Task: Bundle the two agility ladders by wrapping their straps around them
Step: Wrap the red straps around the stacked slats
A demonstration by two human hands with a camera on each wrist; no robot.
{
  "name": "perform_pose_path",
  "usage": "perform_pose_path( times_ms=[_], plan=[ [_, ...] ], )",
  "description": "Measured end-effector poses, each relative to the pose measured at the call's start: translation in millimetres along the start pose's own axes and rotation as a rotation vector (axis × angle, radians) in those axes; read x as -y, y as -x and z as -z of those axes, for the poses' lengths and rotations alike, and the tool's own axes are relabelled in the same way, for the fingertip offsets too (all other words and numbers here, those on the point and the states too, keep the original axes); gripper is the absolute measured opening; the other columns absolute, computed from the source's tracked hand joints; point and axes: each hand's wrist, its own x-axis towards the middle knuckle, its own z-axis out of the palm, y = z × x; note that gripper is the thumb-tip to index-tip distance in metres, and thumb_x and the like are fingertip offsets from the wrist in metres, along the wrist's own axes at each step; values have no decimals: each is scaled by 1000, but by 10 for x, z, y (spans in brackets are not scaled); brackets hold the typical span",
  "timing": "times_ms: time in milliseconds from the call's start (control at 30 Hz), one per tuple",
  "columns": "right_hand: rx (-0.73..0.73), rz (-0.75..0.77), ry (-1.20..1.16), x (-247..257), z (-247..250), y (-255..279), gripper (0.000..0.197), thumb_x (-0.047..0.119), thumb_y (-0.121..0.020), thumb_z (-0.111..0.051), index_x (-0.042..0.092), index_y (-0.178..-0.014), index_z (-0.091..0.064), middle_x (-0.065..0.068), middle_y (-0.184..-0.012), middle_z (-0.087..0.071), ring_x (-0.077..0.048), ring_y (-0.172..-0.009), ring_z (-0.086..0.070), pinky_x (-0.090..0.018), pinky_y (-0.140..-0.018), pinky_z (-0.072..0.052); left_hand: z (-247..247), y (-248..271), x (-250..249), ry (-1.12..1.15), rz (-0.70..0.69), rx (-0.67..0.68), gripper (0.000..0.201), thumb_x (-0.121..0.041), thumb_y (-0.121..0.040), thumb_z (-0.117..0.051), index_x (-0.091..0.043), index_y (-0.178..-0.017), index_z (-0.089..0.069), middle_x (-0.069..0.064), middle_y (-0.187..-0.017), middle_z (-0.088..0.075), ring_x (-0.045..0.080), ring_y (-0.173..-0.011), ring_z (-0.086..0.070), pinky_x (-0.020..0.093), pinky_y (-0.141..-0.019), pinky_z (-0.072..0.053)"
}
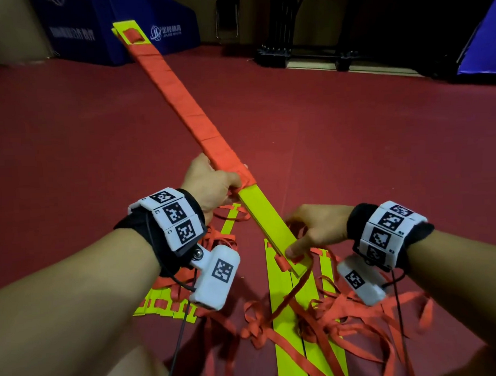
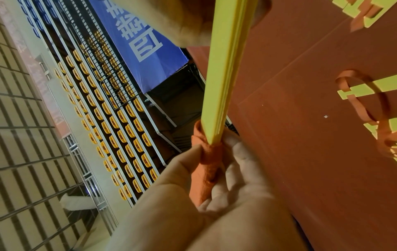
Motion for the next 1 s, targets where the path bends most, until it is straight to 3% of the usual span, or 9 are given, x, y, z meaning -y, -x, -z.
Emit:
perform_pose_path(
  times_ms=[100,200,333,500,600,667,800,900,1000],
  plan=[
    [27,-11,76,0,-48,-21,40,40,-75,-85,12,-98,-68,-11,-93,-73,-23,-76,-65,-47,-75,-55,-4,-19,48,-15,-11,-9,41,23,-81,-56,-15,-94,-50,16,-108,-73,23,-84,-71,36,-57,-61],
    [59,-31,102,18,-68,-30,35,33,-72,-89,12,-92,-69,-5,-81,-71,-13,-68,-60,-37,-65,-53,-15,-35,82,-43,-26,-10,41,21,-79,-59,-15,-94,-50,19,-109,-73,33,-94,-73,47,-72,-62],
    [58,-44,107,50,-87,-47,30,27,-72,-90,23,-69,-60,12,-57,-58,4,-46,-49,-15,-47,-38,-45,-54,106,-72,-56,-19,40,20,-77,-63,-14,-94,-50,26,-111,-70,43,-94,-72,51,-70,-61],
    [96,-30,75,46,-133,-76,31,19,-75,-88,25,-68,-58,23,-46,-55,6,-43,-48,-12,-46,-36,-49,-65,124,-108,-59,-16,43,-1,-60,-71,-17,-96,-53,20,-106,-72,40,-99,-72,60,-72,-61],
    [100,-24,46,40,-161,-55,33,18,-72,-89,24,-67,-58,19,-48,-56,6,-43,-47,-11,-45,-34,-42,-135,183,-139,-71,-19,48,-14,-50,-71,-22,-94,-55,14,-102,-74,37,-97,-73,63,-72,-60],
    [117,-27,33,31,-185,-27,30,17,-71,-90,21,-76,-61,18,-54,-60,7,-45,-50,-11,-47,-37,-41,-185,229,-152,-78,-11,48,-18,-48,-73,-25,-93,-56,12,-100,-74,35,-97,-73,62,-72,-60],
    [108,-37,19,-12,-261,-7,43,7,-67,-91,10,-101,-64,-3,-92,-74,2,-61,-62,-22,-61,-54,-54,-216,251,-165,-86,-11,48,-22,-46,-74,-27,-91,-56,10,-99,-74,35,-96,-73,61,-70,-61],
    [37,-29,0,-92,-306,6,56,5,-63,-91,20,-105,-57,0,-101,-73,-7,-78,-66,-26,-70,-55,-86,-195,205,-142,-83,-23,44,-12,-54,-71,-22,-95,-55,15,-104,-72,35,-97,-72,58,-68,-62],
    [-14,-60,58,-168,-302,45,60,15,-61,-94,28,-104,-55,5,-96,-72,-12,-83,-66,-27,-71,-52,-102,-199,186,-120,-76,-29,46,-10,-55,-70,-20,-96,-52,16,-107,-70,35,-96,-73,56,-68,-63]
  ],
)
